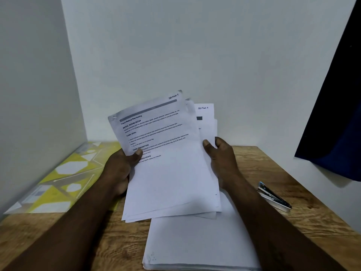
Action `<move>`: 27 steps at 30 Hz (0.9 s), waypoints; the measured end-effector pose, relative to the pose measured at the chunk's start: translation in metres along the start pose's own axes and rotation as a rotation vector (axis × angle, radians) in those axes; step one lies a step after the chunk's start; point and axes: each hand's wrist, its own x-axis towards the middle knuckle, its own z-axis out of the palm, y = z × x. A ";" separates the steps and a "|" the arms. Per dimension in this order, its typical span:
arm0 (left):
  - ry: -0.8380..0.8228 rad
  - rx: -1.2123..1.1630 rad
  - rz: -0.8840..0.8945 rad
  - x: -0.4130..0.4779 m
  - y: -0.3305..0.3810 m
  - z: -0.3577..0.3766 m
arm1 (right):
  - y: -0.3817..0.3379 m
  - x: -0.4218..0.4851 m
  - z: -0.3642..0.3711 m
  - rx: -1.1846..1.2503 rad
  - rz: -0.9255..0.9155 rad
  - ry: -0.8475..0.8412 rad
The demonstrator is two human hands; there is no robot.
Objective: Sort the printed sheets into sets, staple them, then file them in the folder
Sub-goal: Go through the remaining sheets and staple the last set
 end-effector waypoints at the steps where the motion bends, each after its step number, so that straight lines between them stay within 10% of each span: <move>1: -0.005 -0.002 0.001 0.000 0.000 0.000 | 0.000 0.000 0.000 -0.027 -0.020 0.025; 27: 0.011 -0.028 -0.026 -0.001 0.000 0.000 | 0.001 -0.002 0.001 0.018 0.031 0.017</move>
